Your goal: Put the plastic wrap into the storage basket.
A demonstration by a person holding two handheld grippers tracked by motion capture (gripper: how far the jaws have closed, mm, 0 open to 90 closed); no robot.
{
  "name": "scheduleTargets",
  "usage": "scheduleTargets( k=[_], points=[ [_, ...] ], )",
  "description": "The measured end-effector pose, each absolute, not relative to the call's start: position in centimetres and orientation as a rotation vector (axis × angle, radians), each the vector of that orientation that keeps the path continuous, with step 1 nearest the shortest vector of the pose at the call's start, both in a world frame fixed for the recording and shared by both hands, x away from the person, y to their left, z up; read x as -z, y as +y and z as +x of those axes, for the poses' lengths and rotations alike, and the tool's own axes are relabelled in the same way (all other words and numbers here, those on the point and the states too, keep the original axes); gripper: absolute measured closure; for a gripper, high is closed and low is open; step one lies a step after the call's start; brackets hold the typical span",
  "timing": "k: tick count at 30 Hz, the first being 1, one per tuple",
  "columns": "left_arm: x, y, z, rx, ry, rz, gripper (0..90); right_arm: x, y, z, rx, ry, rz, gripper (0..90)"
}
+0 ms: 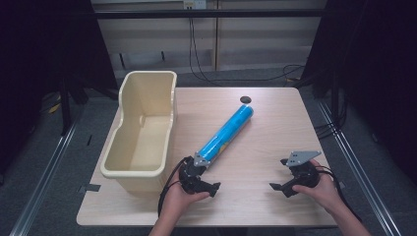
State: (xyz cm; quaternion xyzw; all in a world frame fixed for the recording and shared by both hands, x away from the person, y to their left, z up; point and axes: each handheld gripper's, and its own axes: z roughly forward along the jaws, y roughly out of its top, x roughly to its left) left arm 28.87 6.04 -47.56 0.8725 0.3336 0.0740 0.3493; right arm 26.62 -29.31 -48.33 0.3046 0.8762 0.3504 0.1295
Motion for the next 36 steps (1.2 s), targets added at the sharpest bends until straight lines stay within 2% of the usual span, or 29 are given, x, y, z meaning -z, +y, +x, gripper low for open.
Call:
scheduleTargets(
  k=[3, 15, 23, 36],
  points=[
    [47.1, 5.7, 29.1, -0.198, 0.872, 2.272, 3.4, 48.3, -29.4, 26.5, -1.011, 2.550, 0.883, 2.9],
    [44.8, 4.9, 30.7, -0.081, 0.946, 2.323, 5.7, 48.2, -29.7, 26.5, -1.027, 2.541, 0.913, 3.1],
    [42.7, 4.1, 31.6, -0.107, 0.944, 2.328, 5.7, 48.2, -29.9, 26.6, -1.035, 2.539, 0.912, 3.0],
    [40.7, 1.5, 35.6, -0.125, 0.959, 2.360, 5.7, 48.2, -30.1, 26.6, -1.046, 2.537, 0.920, 3.1]
  ],
)
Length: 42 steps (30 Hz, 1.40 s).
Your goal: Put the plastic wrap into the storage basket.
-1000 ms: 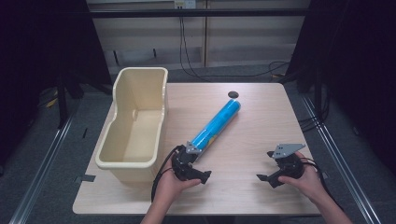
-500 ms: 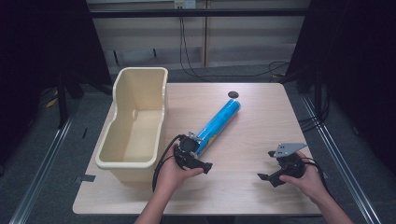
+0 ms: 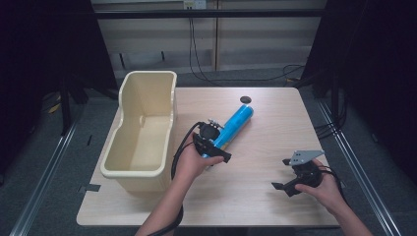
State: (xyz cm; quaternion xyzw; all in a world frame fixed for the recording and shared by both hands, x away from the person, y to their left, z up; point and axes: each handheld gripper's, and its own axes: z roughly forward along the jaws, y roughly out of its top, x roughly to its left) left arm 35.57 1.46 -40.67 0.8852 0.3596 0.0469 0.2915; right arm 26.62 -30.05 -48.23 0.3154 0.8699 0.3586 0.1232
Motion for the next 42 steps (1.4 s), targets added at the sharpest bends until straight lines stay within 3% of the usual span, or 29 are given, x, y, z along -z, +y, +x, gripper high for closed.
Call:
scheduleTargets(
  k=[23, 42],
  points=[
    [41.2, -0.9, 41.9, -0.104, 1.044, 2.399, 6.5, 48.2, -30.1, 26.6, -1.062, 2.532, 0.924, 3.3],
    [43.4, -3.1, 44.6, -0.080, 1.089, 2.400, 8.4, 48.2, -30.2, 26.7, -1.075, 2.536, 0.921, 3.3]
  ],
)
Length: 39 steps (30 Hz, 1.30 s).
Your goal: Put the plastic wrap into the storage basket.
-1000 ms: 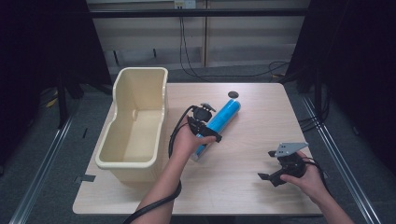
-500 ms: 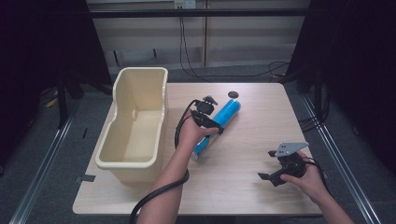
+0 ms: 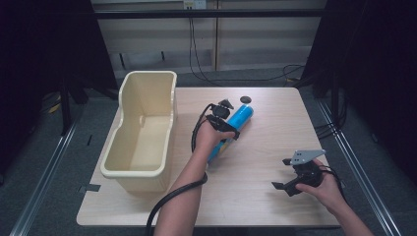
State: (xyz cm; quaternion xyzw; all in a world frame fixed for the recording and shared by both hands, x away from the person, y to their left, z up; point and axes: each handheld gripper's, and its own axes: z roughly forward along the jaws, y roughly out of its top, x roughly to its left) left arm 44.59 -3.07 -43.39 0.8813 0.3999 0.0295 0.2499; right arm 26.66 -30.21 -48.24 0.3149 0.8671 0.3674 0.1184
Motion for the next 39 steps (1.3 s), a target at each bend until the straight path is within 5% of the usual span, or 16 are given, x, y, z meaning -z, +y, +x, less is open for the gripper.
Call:
scheduleTargets(
  k=[12, 39],
  points=[
    [44.4, -3.6, 45.4, -0.079, 1.109, 2.410, 19.9, 48.1, -30.3, 26.6, -1.088, 2.530, 0.929, 3.3],
    [46.2, -4.1, 46.8, -0.015, 1.168, 2.515, 30.8, 48.0, -30.5, 26.6, -1.105, 2.531, 0.925, 3.4]
  ],
)
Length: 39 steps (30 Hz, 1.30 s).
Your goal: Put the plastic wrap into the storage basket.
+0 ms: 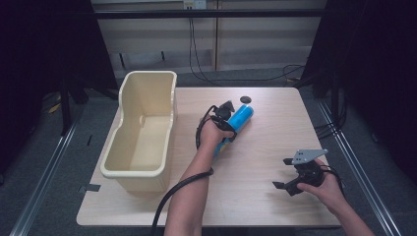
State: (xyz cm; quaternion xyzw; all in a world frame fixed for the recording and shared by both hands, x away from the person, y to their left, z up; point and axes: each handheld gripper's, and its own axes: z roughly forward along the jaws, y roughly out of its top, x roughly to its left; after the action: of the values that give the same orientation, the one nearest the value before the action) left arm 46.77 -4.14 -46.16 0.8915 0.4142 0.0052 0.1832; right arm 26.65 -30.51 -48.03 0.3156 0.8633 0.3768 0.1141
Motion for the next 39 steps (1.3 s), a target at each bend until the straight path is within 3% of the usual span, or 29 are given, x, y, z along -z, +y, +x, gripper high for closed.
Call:
scheduleTargets(
  k=[21, 39],
  points=[
    [45.3, -2.6, 43.1, 0.059, 1.166, 2.613, 32.3, 48.0, -30.2, 26.6, -1.115, 2.534, 0.921, 3.4],
    [41.3, -1.8, 41.3, 0.103, 1.181, 2.648, 32.2, 48.0, -30.2, 26.6, -1.131, 2.531, 0.916, 3.4]
  ],
)
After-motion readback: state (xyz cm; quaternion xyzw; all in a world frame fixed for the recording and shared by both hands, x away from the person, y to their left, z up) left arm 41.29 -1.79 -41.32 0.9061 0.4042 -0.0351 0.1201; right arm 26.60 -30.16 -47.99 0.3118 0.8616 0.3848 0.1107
